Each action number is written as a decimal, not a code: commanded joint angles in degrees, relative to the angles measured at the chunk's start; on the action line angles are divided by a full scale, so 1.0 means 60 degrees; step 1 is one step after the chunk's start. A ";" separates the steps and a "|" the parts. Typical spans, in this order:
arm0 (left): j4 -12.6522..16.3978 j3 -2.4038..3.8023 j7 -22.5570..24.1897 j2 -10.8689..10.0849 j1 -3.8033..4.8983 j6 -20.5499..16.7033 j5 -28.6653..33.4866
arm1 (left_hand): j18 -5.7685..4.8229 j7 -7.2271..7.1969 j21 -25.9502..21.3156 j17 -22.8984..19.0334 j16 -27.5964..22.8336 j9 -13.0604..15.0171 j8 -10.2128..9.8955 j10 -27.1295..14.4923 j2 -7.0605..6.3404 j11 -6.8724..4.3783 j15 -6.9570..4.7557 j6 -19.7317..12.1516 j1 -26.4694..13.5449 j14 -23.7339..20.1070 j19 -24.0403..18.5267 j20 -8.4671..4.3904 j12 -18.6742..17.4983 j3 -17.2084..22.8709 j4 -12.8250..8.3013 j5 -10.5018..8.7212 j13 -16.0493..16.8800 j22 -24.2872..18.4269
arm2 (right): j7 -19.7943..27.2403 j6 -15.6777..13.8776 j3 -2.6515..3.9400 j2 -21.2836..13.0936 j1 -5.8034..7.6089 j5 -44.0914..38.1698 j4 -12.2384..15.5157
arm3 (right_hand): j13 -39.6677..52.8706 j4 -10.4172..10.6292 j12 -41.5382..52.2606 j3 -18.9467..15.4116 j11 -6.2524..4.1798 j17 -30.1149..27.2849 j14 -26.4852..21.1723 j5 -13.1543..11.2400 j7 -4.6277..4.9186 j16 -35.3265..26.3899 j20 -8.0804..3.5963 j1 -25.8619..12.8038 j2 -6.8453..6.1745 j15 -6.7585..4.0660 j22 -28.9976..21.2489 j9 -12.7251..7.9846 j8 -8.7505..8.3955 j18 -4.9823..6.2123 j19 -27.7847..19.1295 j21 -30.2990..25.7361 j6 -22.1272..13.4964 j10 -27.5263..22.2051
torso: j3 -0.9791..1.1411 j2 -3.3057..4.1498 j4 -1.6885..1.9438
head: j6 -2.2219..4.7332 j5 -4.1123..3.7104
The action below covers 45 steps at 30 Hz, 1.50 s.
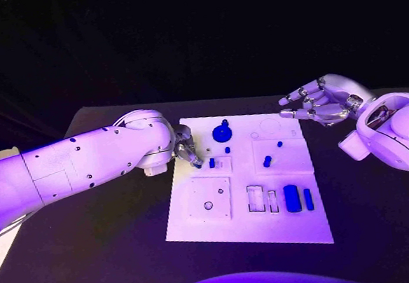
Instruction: Assemble the parts on the task board
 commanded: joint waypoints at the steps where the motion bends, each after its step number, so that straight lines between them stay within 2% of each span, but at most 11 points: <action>1: 0.0005 -0.0045 0.0014 0.0062 -0.0067 0.0252 0.0046 | -0.0030 -0.0170 0.0039 0.2515 0.0030 -0.0011 0.0017 0.0074 -0.0035 0.0000 -0.0058 0.0205 0.0065 0.1026 0.0509 -0.0071 0.0050 0.1249 -0.1204 0.0058 0.0013 0.1577 | 0.0033 0.0134 0.0000 0.0007 -0.0009 -0.0026 0.0011 | -0.0008 -0.0019 -0.0034 -0.0048 -0.0045 0.1326 0.0728 0.0044 0.0001 -0.0035 -0.0032 -0.0024 0.0103 -0.0036 0.0815 0.0003 -0.0006 0.0028 0.0153 -0.0044 0.0078 -0.0015 | 0.0001 0.0007 -0.0004 | -0.0010 -0.0025; 8: -0.0096 -0.0046 0.0007 0.0133 -0.0084 0.0211 0.0219 | -0.0035 -0.0238 0.0051 0.2515 0.0030 -0.0015 0.0065 0.0165 -0.0036 -0.0035 -0.0081 0.0310 -0.0183 0.1026 0.0519 -0.0080 0.0174 0.1094 -0.1095 0.0069 0.0139 0.1597 | 0.0031 0.0134 0.0000 -0.0008 -0.0011 -0.0026 0.0025 | -0.0008 -0.0019 -0.0034 -0.0048 -0.0045 0.1326 0.0728 0.0044 0.0001 -0.0035 -0.0032 -0.0024 0.0103 -0.0036 0.0815 0.0003 -0.0006 0.0028 0.0153 -0.0044 0.0078 -0.0015 | 0.0005 0.0003 0.0007 | -0.0034 -0.0038; 15: -0.0216 -0.0047 -0.0052 0.0191 -0.0089 0.0161 0.0390 | -0.0055 -0.0406 0.0106 0.2515 0.0030 -0.0091 0.0069 0.0248 -0.0094 -0.0162 -0.0177 0.0522 -0.0751 0.1026 0.0563 -0.0147 0.0317 0.0353 -0.0804 0.0057 0.0299 0.1678 | 0.0019 0.0166 0.0000 -0.0020 -0.0011 -0.0026 0.0028 | -0.0008 -0.0019 -0.0034 -0.0048 -0.0045 0.1326 0.0728 0.0044 0.0001 -0.0035 -0.0032 -0.0024 0.0103 -0.0036 0.0815 0.0003 -0.0006 0.0028 0.0153 -0.0044 0.0078 -0.0015 | 0.0008 -0.0002 -0.0005 | -0.0048 -0.0043; 20: -0.0275 -0.0048 -0.0107 0.0214 -0.0092 0.0173 0.0418 | -0.0059 -0.0449 0.0116 0.2515 0.0030 -0.0134 0.0065 0.0282 -0.0154 -0.0194 -0.0211 0.0623 -0.0911 0.1026 0.0572 -0.0180 0.0404 -0.0009 -0.0719 0.0056 0.0402 0.1695 | 0.0007 0.0192 0.0000 -0.0026 -0.0011 -0.0026 0.0031 | -0.0015 -0.0020 -0.0040 -0.0052 -0.0045 0.1317 0.0726 0.0046 0.0000 -0.0041 -0.0032 -0.0020 0.0107 -0.0037 0.0815 0.0003 -0.0006 0.0028 0.0154 -0.0044 0.0078 -0.0019 | 0.0010 -0.0001 -0.0002 | -0.0050 -0.0053; 25: -0.0325 -0.0048 -0.0178 0.0232 -0.0094 0.0135 0.0426 | -0.0067 -0.0475 0.0137 0.2515 0.0030 -0.0174 0.0069 0.0328 -0.0114 -0.0218 -0.0232 0.0717 -0.1065 0.1026 0.0588 -0.0203 0.0507 -0.0316 -0.0567 0.0063 0.0521 0.1726 | -0.0023 0.0185 0.0000 -0.0030 -0.0011 -0.0044 0.0034 | -0.0016 -0.0018 -0.0040 -0.0054 -0.0045 0.1321 0.0727 0.0047 0.0001 -0.0039 -0.0032 -0.0022 0.0109 -0.0037 0.0813 0.0003 -0.0006 0.0029 0.0153 -0.0045 0.0078 -0.0019 | 0.0009 0.0003 0.0002 | -0.0049 -0.0056; 32: -0.0375 -0.0047 -0.0264 0.0260 -0.0125 -0.0002 0.0429 | -0.0088 -0.0489 0.0196 0.2515 0.0030 -0.0212 0.0069 0.0359 -0.0013 -0.0231 -0.0247 0.0780 -0.1287 0.1026 0.0630 -0.0220 0.0574 -0.0544 -0.0345 0.0080 0.0602 0.1803 | -0.0032 0.0190 0.0000 -0.0015 -0.0016 -0.0066 0.0010 | -0.0017 -0.0019 -0.0041 -0.0055 -0.0045 0.1319 0.0726 0.0049 0.0000 -0.0040 -0.0032 -0.0020 0.0111 -0.0037 0.0813 0.0003 -0.0006 0.0029 0.0153 -0.0045 0.0078 -0.0019 | 0.0009 0.0002 0.0000 | -0.0055 -0.0065; 45: -0.0460 -0.0046 -0.0378 0.0281 -0.0176 0.0043 0.0429 | -0.0134 -0.0536 0.0325 0.2515 0.0030 -0.0239 0.0109 0.0447 -0.0060 -0.0260 -0.0261 0.0905 -0.1492 0.1026 0.0715 -0.0230 0.0740 -0.0855 -0.0158 0.0084 0.0790 0.1961 | -0.0038 0.0206 0.0000 -0.0024 -0.0025 -0.0075 0.0006 | -0.0019 -0.0020 -0.0043 -0.0055 -0.0046 0.1309 0.0724 0.0054 0.0000 -0.0047 -0.0032 -0.0016 0.0114 -0.0037 0.0800 0.0003 -0.0006 0.0032 0.0146 -0.0053 0.0079 -0.0021 | 0.0007 -0.0001 0.0000 | -0.0073 -0.0080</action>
